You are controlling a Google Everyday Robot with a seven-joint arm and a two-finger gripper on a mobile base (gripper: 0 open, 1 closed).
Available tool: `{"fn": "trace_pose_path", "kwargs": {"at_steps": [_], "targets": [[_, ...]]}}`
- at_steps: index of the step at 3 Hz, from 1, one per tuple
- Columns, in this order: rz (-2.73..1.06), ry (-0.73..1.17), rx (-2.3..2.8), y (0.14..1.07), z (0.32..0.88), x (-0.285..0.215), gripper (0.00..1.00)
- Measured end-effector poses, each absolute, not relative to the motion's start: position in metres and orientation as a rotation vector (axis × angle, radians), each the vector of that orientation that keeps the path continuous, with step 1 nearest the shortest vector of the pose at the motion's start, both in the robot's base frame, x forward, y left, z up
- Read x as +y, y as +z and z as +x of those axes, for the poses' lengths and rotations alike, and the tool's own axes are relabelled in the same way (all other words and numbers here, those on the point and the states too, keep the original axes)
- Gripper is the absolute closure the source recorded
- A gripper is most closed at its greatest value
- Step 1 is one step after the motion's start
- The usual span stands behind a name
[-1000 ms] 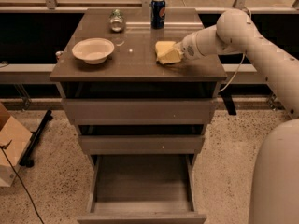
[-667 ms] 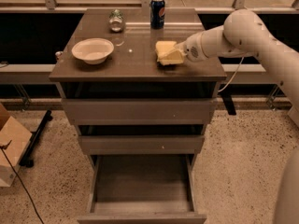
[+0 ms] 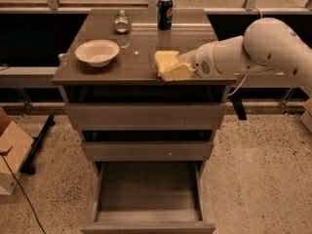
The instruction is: Place sponge into bottom drawer
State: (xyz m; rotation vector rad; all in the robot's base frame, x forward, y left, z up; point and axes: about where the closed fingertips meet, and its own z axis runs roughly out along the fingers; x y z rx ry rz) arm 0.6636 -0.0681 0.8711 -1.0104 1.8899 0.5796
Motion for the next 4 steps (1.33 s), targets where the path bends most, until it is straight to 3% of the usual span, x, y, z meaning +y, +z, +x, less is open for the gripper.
{"fn": "trace_pose_path", "kwargs": {"at_steps": [2, 4], "targets": [[-1.264, 0.571, 1.895, 0.837, 0.583, -0.032, 1.00], [-1.353, 0.459, 1.878, 0.745, 0.570, -0.041, 1.00]]}}
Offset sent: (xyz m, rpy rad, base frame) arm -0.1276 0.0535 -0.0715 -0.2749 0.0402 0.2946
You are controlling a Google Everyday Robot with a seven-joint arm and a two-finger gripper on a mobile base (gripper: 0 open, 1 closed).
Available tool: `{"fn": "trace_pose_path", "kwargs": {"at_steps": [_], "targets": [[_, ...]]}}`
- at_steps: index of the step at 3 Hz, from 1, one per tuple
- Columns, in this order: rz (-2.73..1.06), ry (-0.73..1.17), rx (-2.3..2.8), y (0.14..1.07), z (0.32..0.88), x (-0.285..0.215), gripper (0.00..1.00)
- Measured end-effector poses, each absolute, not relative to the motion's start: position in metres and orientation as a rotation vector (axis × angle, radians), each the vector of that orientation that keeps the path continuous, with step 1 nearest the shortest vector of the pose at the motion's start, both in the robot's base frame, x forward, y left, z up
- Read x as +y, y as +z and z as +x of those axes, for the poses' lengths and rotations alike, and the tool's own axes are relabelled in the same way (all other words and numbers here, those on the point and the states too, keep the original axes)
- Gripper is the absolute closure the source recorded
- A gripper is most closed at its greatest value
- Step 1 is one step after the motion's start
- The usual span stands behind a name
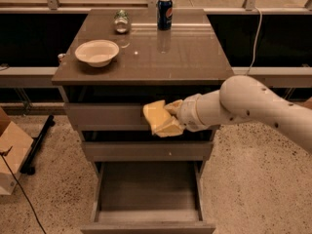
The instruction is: Place sponge into bottom drawer
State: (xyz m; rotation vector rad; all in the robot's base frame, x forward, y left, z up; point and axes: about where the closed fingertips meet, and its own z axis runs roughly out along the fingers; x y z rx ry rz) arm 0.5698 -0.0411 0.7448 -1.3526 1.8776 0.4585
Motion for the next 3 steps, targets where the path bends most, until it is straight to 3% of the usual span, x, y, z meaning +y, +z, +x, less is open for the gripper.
{"fn": "trace_pose_path", "kwargs": {"at_steps": [1, 3], "targets": [[-1.337, 0.347, 1.910, 0.692, 0.588, -0.055, 1.00], [-1.313, 0.305, 1.894, 0.692, 0.598, -0.057, 1.00]]}}
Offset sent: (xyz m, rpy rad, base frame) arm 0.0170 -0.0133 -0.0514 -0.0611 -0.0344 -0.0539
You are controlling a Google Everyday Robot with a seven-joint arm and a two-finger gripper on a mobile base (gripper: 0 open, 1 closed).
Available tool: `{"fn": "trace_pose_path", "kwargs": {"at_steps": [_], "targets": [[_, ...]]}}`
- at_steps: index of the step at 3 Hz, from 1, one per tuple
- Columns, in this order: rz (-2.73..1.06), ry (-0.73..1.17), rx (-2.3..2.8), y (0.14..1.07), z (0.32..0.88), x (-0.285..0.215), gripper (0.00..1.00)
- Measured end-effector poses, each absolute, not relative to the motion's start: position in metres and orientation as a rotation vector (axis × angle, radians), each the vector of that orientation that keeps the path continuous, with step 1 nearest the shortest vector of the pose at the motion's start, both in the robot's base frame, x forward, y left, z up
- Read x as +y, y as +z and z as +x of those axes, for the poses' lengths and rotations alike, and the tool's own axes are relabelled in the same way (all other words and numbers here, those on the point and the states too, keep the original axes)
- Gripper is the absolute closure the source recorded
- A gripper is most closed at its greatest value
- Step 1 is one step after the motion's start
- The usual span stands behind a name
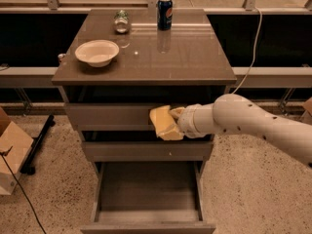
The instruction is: Place sponge into bottom drawer
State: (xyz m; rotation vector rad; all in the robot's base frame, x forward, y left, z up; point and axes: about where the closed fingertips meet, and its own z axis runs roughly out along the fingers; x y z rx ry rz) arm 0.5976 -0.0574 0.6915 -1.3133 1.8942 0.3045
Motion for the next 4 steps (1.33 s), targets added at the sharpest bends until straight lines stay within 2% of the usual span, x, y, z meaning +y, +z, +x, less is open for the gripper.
{"fn": "trace_pose_path", "kwargs": {"at_steps": [2, 4], "targets": [[-1.411, 0.334, 1.876, 0.644, 0.591, -0.036, 1.00], [-1.447, 0.552, 1.918, 0.524, 0.561, -0.015, 1.00]]}}
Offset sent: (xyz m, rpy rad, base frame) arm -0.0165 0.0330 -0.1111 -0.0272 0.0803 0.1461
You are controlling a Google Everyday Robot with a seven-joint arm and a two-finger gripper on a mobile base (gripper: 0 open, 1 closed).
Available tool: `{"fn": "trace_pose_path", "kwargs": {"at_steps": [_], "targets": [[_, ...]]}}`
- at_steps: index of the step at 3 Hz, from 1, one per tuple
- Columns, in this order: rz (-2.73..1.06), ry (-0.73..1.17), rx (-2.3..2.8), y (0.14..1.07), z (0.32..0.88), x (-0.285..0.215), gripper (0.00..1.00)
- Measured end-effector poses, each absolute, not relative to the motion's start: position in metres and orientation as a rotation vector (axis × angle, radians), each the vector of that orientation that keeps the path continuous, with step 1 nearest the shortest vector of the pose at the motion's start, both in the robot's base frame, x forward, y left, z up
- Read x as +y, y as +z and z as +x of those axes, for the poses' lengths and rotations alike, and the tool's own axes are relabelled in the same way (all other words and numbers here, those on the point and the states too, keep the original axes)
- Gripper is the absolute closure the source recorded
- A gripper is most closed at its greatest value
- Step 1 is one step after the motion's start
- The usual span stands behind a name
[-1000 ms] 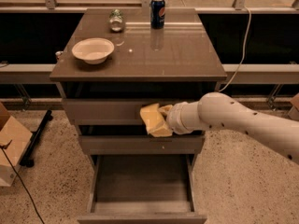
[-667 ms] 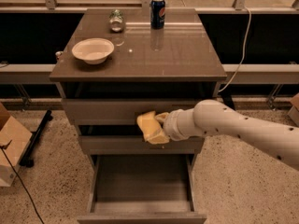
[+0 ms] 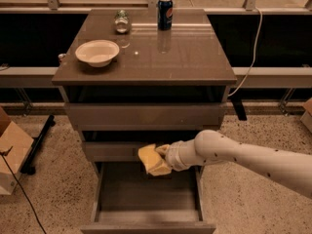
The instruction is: Place sponge into bottom drawer
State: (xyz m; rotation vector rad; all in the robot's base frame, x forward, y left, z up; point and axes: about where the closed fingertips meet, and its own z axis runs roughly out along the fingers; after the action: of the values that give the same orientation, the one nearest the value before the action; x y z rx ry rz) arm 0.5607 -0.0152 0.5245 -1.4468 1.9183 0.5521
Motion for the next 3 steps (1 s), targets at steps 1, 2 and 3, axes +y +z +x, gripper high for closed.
{"fn": "trace_pose_path", "kwargs": {"at_steps": [1, 2, 3], "targets": [[-1.371, 0.657, 1.964, 0.458, 0.543, -0.013, 1.00], [-1.372, 0.657, 1.964, 0.458, 0.543, -0.013, 1.00], [-1.418, 0.638, 1.984, 0.445, 0.540, -0.004, 1.00]]}}
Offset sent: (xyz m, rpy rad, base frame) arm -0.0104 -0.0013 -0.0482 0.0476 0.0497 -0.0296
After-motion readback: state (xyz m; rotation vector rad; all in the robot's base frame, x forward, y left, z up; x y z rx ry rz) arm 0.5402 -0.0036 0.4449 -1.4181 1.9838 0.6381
